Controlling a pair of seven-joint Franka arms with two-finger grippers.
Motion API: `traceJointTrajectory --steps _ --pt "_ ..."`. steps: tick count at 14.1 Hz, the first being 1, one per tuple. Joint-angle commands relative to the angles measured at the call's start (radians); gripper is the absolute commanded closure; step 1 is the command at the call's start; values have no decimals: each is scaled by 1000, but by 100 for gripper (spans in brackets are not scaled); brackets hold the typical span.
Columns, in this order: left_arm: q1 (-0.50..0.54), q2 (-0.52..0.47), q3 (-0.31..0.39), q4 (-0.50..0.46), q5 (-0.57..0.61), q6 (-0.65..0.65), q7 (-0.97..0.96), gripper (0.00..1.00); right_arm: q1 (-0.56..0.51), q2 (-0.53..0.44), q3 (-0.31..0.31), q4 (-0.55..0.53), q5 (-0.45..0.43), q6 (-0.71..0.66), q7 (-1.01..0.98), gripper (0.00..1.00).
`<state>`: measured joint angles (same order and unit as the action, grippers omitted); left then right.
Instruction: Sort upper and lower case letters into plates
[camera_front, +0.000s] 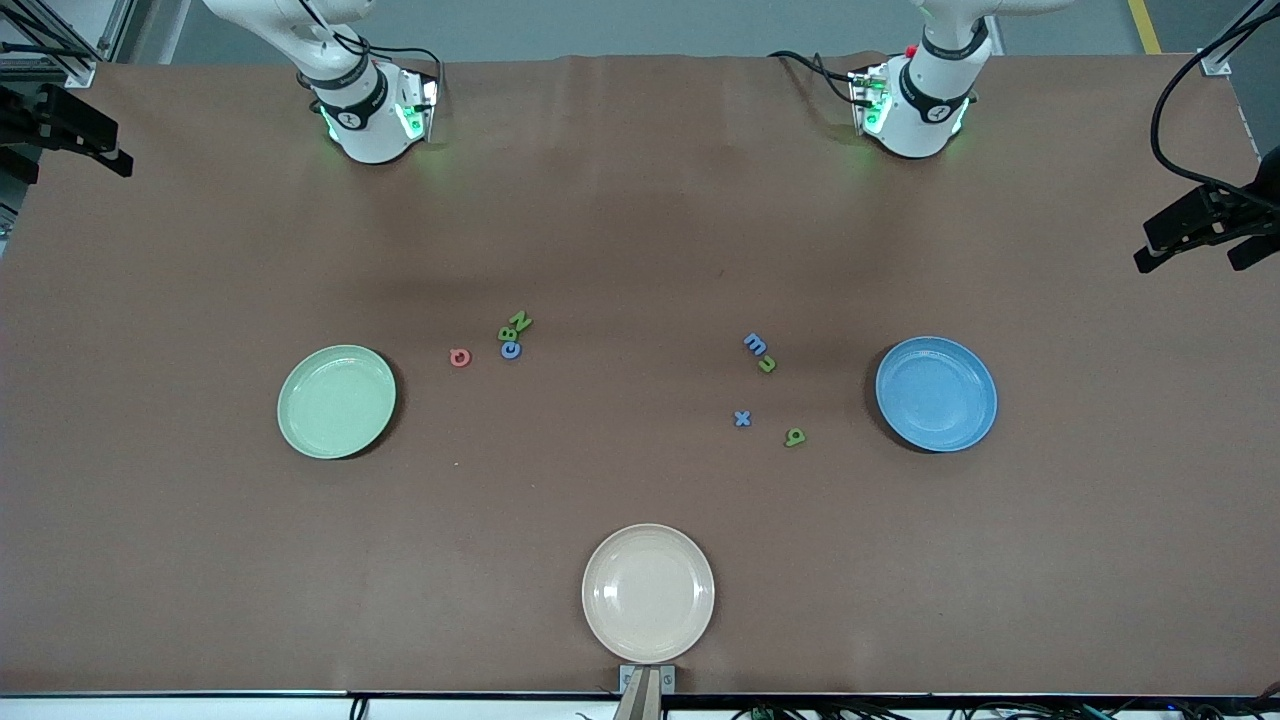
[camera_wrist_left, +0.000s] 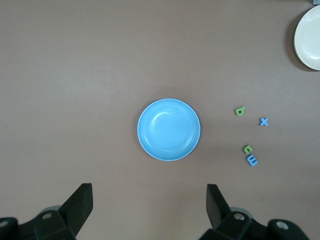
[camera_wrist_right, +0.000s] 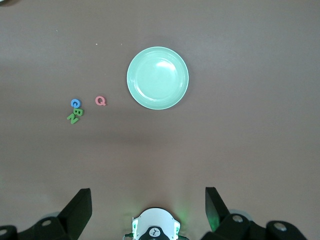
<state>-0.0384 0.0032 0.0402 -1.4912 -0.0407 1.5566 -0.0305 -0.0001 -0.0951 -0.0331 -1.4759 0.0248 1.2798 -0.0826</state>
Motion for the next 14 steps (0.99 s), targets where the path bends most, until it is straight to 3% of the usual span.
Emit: traceJointTrajectory --steps 1,10,14 --pt "5 3 -2 14 -13 2 -9 0 15 -9 -4 -6 9 -8 15 0" --pt "-6 30 -9 -20 -21 -13 -5 0 11 -9 -10 -9 7 -2 12 0" --pt "-6 78 -77 -70 -21 2 -15 0 11 -8 -10 -6 11 18 14 0"
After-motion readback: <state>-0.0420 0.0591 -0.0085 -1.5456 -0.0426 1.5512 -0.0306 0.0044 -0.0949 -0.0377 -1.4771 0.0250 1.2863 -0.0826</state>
